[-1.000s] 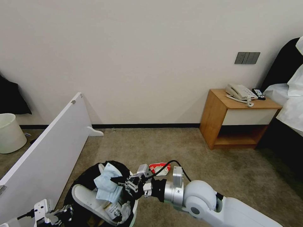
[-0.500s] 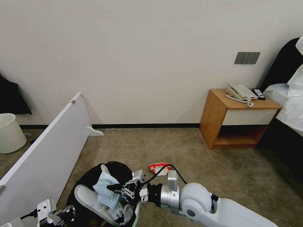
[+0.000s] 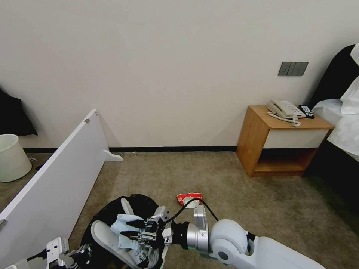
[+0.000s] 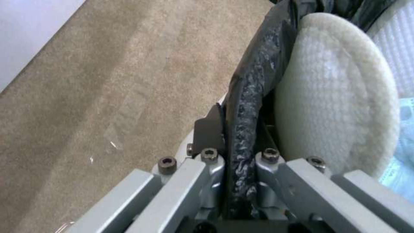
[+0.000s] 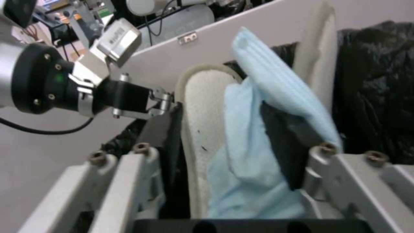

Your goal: Pick up the trash bin, then pick up the garbage from the floor and place it into the trash bin.

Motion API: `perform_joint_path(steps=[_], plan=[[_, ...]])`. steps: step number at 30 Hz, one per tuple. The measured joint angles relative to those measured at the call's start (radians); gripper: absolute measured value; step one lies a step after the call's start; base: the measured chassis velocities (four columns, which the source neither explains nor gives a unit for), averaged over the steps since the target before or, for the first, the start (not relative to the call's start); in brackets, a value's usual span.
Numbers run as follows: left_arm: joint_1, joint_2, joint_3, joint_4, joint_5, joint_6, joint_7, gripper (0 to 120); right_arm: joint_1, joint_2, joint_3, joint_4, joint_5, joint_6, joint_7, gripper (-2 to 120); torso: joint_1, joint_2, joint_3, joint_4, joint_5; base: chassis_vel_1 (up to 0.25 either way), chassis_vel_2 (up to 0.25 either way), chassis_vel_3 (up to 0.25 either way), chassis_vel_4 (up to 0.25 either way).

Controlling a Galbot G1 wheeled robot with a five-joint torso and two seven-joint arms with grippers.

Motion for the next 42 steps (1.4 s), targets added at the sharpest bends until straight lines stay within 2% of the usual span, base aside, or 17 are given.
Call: perform_joint_path(steps=[2,3,5,6,7,8,10,13,29,42], plan=[[0.000,-0.001,0.002,0.000,0.001,0.000,0.000,2,0.000,-0.001,0.001,0.002,-0.001,0.001,0.000,59,0.000,0.000,0.000,0.0000,-0.0001,0.000,0.000,0.000,0.000],[0.000,-0.001,0.002,0.000,0.002,0.000,0.000,2,-0.002,-0.003,0.003,0.005,-0.004,0.001,0.000,65,0.000,0.000,0.000,0.0000,0.0000,0.000,0.000,0.000,0.000],[0.000,-0.001,0.003,0.000,0.002,0.000,0.000,2,-0.002,-0.004,0.003,0.006,-0.004,0.001,0.000,65,0.000,0.000,0.000,0.0000,-0.0001,0.000,0.000,0.000,0.000],[0.000,0.000,0.002,0.000,0.003,0.000,0.000,2,-0.005,-0.007,0.006,0.009,-0.007,0.002,0.001,77,0.000,0.000,0.000,-0.0001,-0.0001,0.000,0.000,0.000,0.000],[-0.001,0.001,0.001,0.000,0.003,0.000,0.000,2,-0.006,-0.007,0.009,0.010,-0.008,0.004,0.003,82,0.000,0.000,0.000,-0.0001,0.0000,0.000,0.000,0.000,0.000],[-0.001,0.001,0.001,0.000,0.003,0.000,0.000,2,-0.006,-0.007,0.009,0.010,-0.008,0.004,0.003,82,0.000,0.000,0.000,-0.0001,0.0000,0.000,0.000,0.000,0.000],[-0.001,0.002,-0.001,0.000,0.002,0.000,0.000,2,-0.006,-0.007,0.014,0.015,-0.012,0.006,0.005,92,0.000,0.000,0.000,0.0000,0.0000,0.000,0.000,0.000,0.000],[-0.004,0.002,-0.006,0.000,0.000,0.000,0.000,2,-0.005,-0.010,0.020,0.030,-0.014,0.012,0.004,99,0.000,0.000,0.000,0.0000,0.0000,0.000,0.000,0.000,0.000],[-0.009,0.005,-0.008,0.000,-0.003,-0.002,-0.001,2,-0.006,-0.014,0.031,0.061,0.016,0.106,-0.042,100,0.000,0.000,0.000,0.0000,-0.0001,0.000,0.000,0.000,0.000],[-0.010,0.003,-0.012,0.000,-0.004,-0.002,-0.001,2,-0.005,-0.017,0.034,0.075,0.041,0.141,-0.077,100,0.000,0.000,0.000,0.0000,0.0000,0.000,0.000,0.000,0.000]])
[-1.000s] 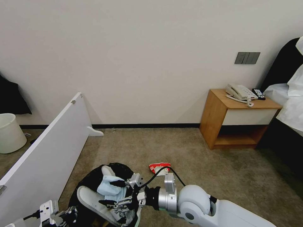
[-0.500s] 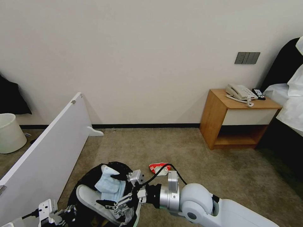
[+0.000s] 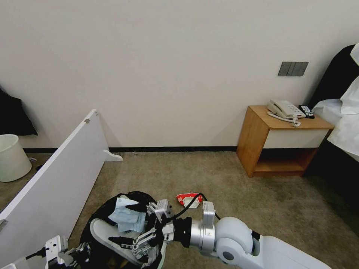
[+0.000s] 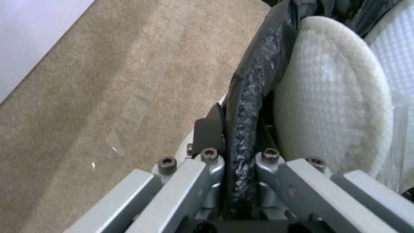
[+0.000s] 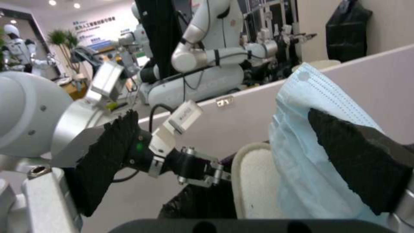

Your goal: Pick up the trash bin, then pick up the garbage from the floor and place it into the trash bin.

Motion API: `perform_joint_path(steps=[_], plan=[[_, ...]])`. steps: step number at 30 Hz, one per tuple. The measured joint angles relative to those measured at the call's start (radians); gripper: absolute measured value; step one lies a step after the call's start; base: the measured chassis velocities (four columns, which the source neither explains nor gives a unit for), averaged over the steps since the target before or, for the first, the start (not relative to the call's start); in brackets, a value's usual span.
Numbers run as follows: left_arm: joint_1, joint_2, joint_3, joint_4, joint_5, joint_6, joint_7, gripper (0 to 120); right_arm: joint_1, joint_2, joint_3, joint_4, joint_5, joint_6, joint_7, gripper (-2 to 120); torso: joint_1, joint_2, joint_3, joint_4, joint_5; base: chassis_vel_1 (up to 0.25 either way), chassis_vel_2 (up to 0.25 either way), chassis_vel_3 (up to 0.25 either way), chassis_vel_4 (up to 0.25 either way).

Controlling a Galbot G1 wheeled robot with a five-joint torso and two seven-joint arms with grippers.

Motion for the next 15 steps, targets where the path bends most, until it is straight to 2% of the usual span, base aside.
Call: perform_joint_path(steps=[5,8,15], plan=[[0.000,0.000,-0.003,0.000,-0.001,0.000,0.000,2,-0.009,-0.008,0.014,0.011,0.003,0.012,-0.005,100,0.000,0.000,0.000,0.0000,0.0000,0.000,0.000,0.000,0.000],[-0.003,0.002,-0.007,0.000,-0.004,0.000,-0.002,2,-0.024,-0.026,0.016,0.047,0.105,-0.058,0.021,100,0.000,0.000,0.000,0.0000,0.0000,0.000,0.000,0.000,0.000],[-0.003,0.000,-0.011,0.000,-0.008,0.000,-0.002,2,-0.065,-0.059,0.023,0.076,0.157,-0.150,0.041,100,0.000,0.000,0.000,-0.0002,0.0001,0.000,0.000,0.000,0.000]])
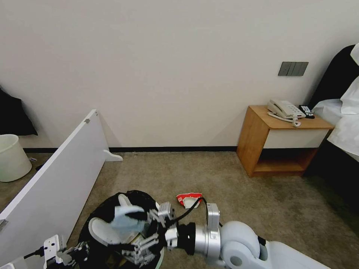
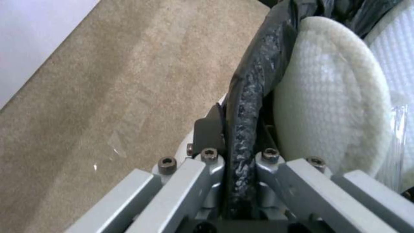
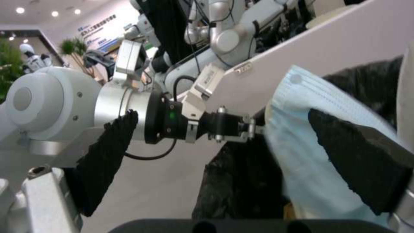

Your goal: Pick up the trash bin, then pick up the garbage from the floor and place it into the trash bin.

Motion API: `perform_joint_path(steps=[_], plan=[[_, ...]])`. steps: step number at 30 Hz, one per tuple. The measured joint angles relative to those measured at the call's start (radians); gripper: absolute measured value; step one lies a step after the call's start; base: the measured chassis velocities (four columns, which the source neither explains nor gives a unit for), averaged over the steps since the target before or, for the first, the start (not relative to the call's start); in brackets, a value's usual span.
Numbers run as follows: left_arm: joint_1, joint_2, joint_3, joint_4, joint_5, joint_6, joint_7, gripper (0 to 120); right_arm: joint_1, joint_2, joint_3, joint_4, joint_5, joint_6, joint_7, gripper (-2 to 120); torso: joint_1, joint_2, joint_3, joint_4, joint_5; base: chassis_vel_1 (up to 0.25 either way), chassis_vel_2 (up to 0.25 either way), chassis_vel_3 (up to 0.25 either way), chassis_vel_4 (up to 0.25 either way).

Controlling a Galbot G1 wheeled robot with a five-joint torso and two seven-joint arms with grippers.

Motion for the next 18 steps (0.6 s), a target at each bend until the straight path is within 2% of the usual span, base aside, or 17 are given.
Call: perform_joint_path(steps=[18], plan=[[-0.003,0.004,0.001,0.000,-0.002,0.000,-0.001,2,-0.052,-0.017,0.033,0.031,0.104,-0.094,0.041,100,0.000,0.000,0.000,0.0002,0.0000,0.000,0.000,0.000,0.000]])
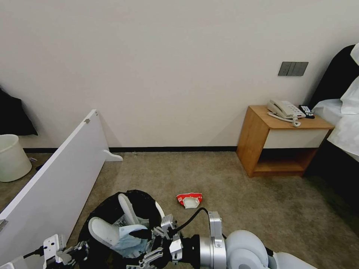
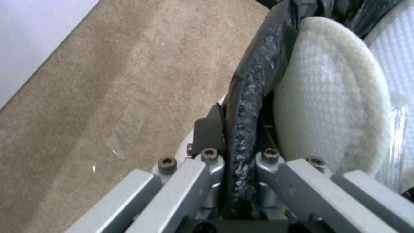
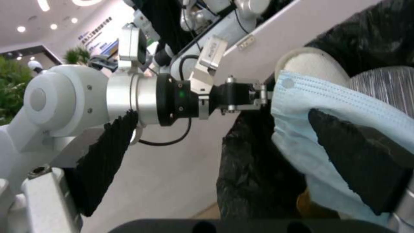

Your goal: Pick up the trash bin, then pick up the garbage from the floor and place it into the trash bin.

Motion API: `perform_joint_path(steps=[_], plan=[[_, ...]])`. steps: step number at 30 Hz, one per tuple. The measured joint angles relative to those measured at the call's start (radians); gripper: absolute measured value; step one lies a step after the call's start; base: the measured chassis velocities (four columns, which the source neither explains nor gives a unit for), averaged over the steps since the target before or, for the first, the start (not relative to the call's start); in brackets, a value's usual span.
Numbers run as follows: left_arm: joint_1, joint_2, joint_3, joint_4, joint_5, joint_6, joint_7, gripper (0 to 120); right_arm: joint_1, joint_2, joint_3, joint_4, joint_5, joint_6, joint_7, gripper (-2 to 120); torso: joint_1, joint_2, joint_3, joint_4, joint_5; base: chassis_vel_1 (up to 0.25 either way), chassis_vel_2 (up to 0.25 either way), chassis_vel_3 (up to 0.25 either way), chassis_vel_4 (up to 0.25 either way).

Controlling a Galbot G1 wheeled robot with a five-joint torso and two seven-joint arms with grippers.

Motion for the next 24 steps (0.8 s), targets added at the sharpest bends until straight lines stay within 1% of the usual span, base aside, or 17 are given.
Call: perform_joint_path(steps=[6,7,9,11,14,16,18,19,20,21,24], plan=[[-0.001,0.000,0.003,0.000,0.000,0.000,0.000,2,-0.012,-0.006,0.015,0.012,0.034,-0.037,0.028,100,0.000,0.000,0.000,-0.0001,0.0000,0.000,0.000,0.000,0.000],[-0.001,-0.001,0.004,0.000,0.001,0.000,-0.001,2,-0.017,-0.005,0.020,0.013,0.048,-0.062,0.063,100,0.000,0.000,0.000,-0.0001,0.0000,0.000,0.000,0.000,0.000],[0.001,-0.001,0.004,0.000,0.001,0.000,-0.001,2,-0.024,-0.002,0.026,0.012,0.057,-0.068,0.081,100,0.000,0.000,0.000,0.0000,0.0000,0.000,0.000,0.000,0.000],[0.003,-0.002,0.004,0.000,0.004,0.000,-0.001,2,-0.036,0.008,0.042,0.013,0.096,-0.078,0.130,100,0.000,0.000,0.000,0.0000,0.0000,0.000,0.000,0.000,0.000],[0.003,-0.002,0.004,0.000,0.005,0.000,-0.001,2,-0.038,0.006,0.048,0.017,0.111,-0.086,0.148,100,0.000,0.000,0.000,0.0000,0.0000,0.000,0.000,0.000,0.000],[0.002,-0.002,0.004,0.000,0.005,0.000,-0.002,2,-0.046,-0.005,0.057,0.024,0.121,-0.092,0.158,100,0.000,0.000,0.000,0.0001,0.0000,0.000,0.000,0.000,0.000],[0.001,-0.001,0.003,0.000,0.006,0.001,-0.002,2,-0.066,-0.045,0.080,0.041,0.129,-0.097,0.160,100,0.000,0.000,0.000,-0.0001,0.0000,0.000,0.000,0.000,0.000],[0.001,-0.001,0.003,0.000,0.006,0.001,-0.002,2,-0.066,-0.045,0.080,0.041,0.129,-0.097,0.160,100,0.000,0.000,0.000,-0.0001,0.0000,0.000,0.000,0.000,0.000],[0.000,-0.001,0.003,0.000,0.005,0.001,-0.002,2,-0.076,-0.063,0.094,0.049,0.131,-0.097,0.159,100,0.000,0.000,0.000,-0.0002,0.0000,0.000,0.000,0.000,0.000],[0.000,-0.001,0.003,0.000,0.005,0.001,-0.002,2,-0.076,-0.063,0.094,0.049,0.131,-0.097,0.159,100,0.000,0.000,0.000,-0.0002,0.0000,0.000,0.000,0.000,0.000],[-0.003,-0.001,0.004,0.000,0.005,0.001,-0.002,2,-0.093,-0.096,0.123,0.066,0.136,-0.097,0.155,100,0.000,0.000,0.000,-0.0001,0.0000,0.000,0.000,0.000,0.000]])
